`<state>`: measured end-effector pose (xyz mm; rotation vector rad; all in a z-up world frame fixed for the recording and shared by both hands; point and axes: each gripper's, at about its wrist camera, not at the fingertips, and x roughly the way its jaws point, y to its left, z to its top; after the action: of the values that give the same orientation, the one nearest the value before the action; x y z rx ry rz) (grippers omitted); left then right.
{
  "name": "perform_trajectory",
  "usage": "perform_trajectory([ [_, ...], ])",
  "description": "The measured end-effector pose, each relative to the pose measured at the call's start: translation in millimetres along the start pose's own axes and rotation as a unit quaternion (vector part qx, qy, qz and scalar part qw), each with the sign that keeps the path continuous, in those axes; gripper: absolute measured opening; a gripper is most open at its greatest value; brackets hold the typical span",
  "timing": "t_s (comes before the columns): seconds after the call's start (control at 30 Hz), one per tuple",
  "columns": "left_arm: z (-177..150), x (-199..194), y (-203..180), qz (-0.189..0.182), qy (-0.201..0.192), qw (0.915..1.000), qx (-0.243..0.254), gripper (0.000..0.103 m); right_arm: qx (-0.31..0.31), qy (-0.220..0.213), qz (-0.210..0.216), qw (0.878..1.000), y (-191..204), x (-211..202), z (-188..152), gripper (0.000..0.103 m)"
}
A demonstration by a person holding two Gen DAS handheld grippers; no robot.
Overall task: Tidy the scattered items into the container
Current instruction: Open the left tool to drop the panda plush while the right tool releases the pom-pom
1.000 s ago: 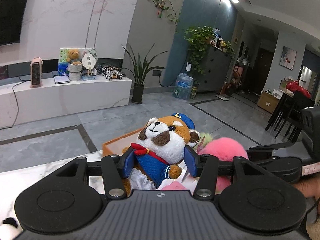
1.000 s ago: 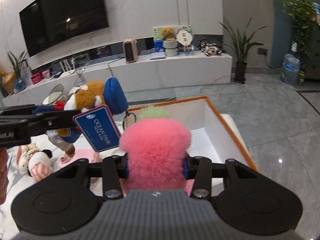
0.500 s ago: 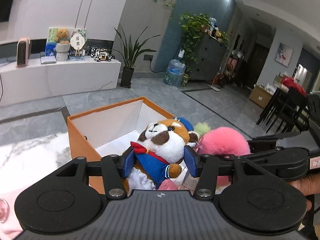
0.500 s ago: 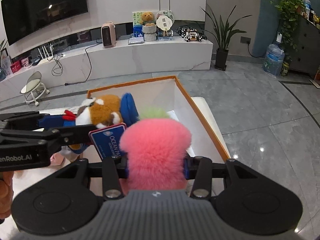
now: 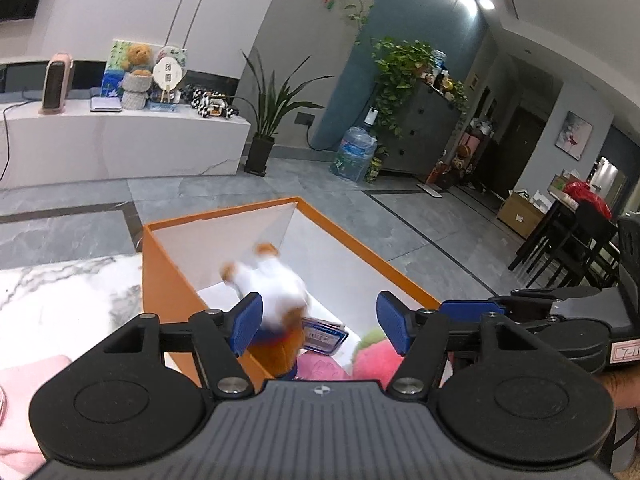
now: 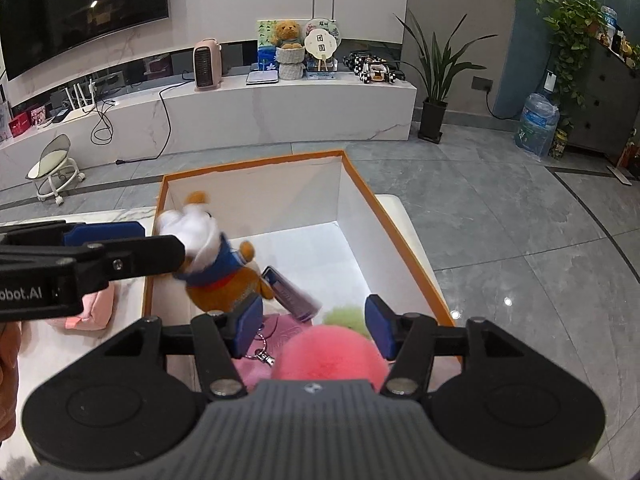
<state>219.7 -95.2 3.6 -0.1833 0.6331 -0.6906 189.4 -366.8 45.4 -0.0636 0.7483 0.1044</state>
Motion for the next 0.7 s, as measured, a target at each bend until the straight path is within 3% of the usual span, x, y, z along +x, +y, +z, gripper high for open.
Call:
perform_trajectory([
  [0.7, -5, -48, 22, 0.044, 0.000, 0.9990, 0.008, 0.075, -0.026, -0.007, 0.029, 0.999, 31, -8, 4, 0.066],
])
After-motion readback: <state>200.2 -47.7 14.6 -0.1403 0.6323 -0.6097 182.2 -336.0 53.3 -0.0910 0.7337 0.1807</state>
